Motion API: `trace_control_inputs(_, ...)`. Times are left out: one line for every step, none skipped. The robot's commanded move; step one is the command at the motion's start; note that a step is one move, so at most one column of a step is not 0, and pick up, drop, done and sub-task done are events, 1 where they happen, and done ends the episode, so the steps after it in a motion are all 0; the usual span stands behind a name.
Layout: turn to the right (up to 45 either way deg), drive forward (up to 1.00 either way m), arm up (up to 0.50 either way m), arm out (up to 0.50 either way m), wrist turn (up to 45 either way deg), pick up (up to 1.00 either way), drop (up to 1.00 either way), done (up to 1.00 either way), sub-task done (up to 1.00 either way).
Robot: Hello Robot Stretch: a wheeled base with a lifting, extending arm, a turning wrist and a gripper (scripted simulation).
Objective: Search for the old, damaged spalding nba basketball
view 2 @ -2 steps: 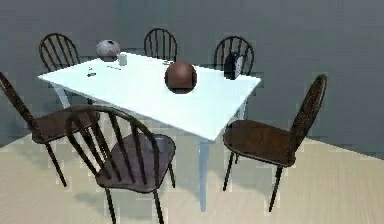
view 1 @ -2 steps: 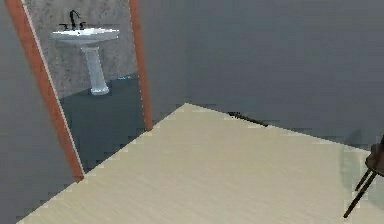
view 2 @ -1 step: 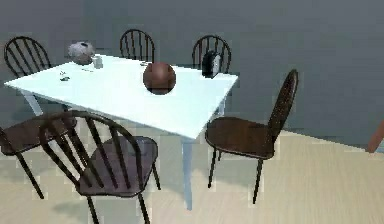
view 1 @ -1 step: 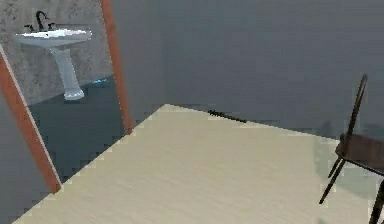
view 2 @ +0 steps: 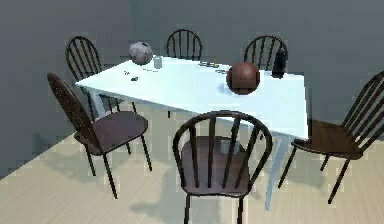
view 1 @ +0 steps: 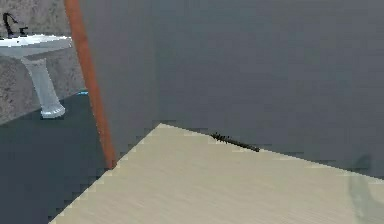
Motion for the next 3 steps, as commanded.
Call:
trace_control_inputs(30.0, 0.0, 0.0, 0.0, 0.0, 0.0, 0.0, 0.0, 0.0)
trace_control_inputs(0.0, 0.7, 0.0, 0.0, 0.0, 0.0, 0.0, 0.0, 0.0)
trace_control_inputs(45.0, 0.0, 0.0, 0.0, 0.0, 0.0, 0.0, 0.0, 0.0)
